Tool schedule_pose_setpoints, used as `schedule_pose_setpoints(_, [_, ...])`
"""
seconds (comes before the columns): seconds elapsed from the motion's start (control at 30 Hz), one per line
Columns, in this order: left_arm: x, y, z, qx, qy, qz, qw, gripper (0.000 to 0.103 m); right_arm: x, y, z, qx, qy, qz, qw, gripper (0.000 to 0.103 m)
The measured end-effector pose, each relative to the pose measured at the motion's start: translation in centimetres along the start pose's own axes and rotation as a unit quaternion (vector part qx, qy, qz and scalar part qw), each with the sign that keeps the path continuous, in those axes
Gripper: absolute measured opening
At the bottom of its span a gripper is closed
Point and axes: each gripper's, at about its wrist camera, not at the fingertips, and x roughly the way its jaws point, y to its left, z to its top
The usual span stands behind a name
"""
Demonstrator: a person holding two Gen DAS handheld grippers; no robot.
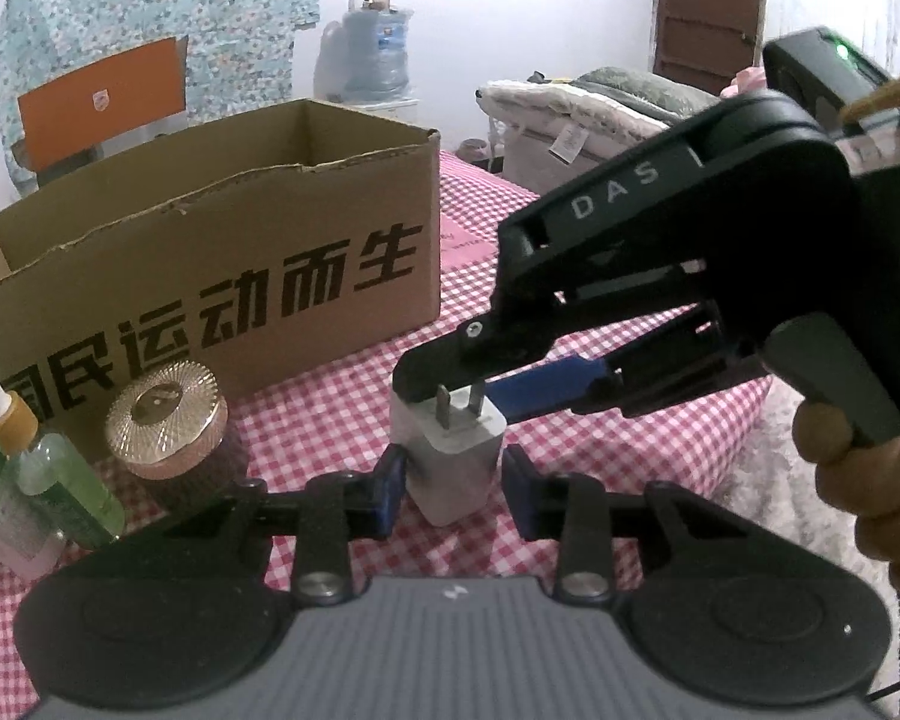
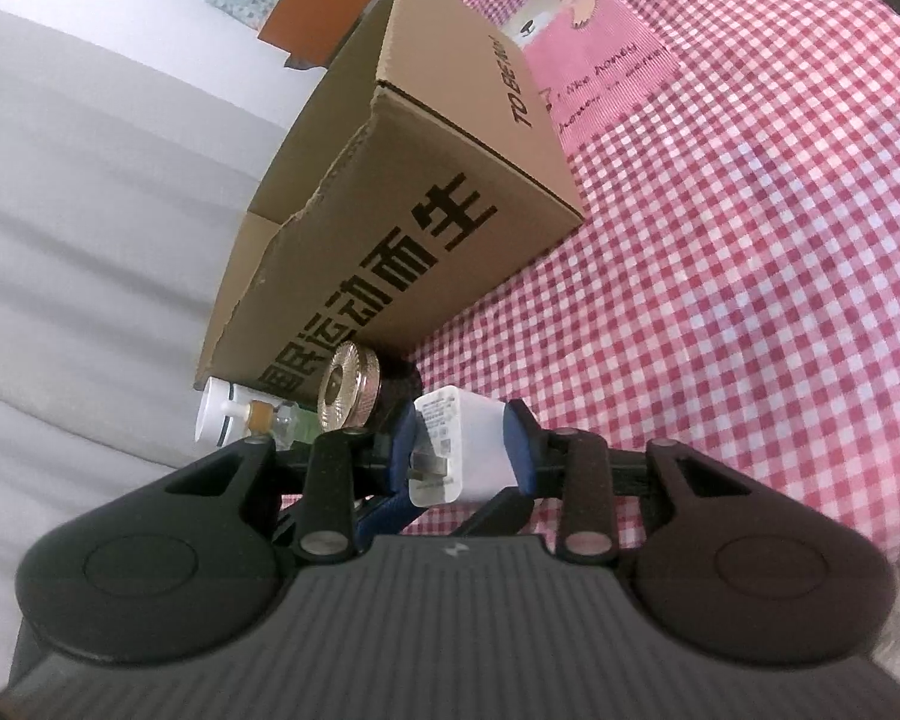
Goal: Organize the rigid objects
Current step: 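Lift the white plug charger toward the box with the right gripper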
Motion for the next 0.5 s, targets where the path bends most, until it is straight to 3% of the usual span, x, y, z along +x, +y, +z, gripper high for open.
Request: schedule_pose_setpoints(0.5, [1.3,-0.3,1.1,0.015,-0.004,0.023,0.9996,0.039,-0.6,0.5,1.2,-0.012,-0.01,0.001,1.0,0.033])
